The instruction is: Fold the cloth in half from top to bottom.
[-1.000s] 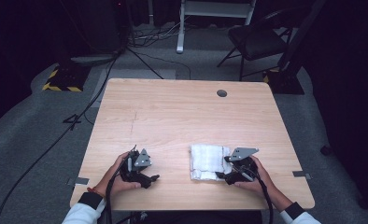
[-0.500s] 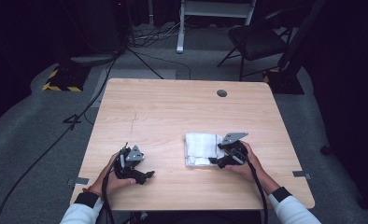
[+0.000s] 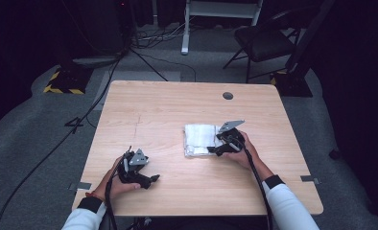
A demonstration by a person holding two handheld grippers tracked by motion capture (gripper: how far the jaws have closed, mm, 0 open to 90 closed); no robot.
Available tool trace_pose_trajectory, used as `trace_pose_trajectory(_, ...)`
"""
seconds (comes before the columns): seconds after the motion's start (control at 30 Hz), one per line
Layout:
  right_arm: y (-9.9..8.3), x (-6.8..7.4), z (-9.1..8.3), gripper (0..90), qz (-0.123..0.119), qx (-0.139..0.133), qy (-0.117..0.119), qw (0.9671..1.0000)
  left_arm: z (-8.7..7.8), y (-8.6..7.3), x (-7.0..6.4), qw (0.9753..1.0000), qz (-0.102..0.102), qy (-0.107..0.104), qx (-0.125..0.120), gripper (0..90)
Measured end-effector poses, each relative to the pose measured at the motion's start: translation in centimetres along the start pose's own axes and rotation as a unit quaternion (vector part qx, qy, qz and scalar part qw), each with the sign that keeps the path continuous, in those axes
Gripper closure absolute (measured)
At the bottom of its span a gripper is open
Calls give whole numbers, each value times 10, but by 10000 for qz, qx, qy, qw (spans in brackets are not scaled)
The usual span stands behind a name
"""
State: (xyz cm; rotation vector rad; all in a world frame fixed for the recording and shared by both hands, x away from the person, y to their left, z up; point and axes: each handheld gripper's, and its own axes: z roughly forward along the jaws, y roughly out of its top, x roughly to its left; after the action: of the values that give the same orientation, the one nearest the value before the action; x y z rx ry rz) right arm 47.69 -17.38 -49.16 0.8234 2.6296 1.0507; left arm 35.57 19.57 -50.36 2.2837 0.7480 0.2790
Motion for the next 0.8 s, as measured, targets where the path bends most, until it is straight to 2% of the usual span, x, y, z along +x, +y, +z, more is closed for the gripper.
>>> trace_pose_trajectory(0.13, 3, -2, 4, 258, 69, -35, -55, 10000, 0, 0, 0, 10000, 5, 4, -4, 142)
trace_pose_trajectory(0.4, 5, 1, 2, 267, 10, 48, -157, 9999, 1, 1, -1, 10000, -23, 28, -11, 142)
trace_pose_trajectory(0.53, 8, 6, -4, 286, -177, 182, -291, 9993, 1, 1, -2, 10000, -62, 60, -4, 142)
trace_pose_trajectory(0.7, 11, 11, -16, 288, -260, 121, -249, 9993, 1, 1, -2, 10000, -63, 63, -4, 142)
trace_pose_trajectory(0.8, 11, 15, -21, 284, -396, 216, -286, 9986, 1, 1, -2, 10000, -63, 66, -5, 142)
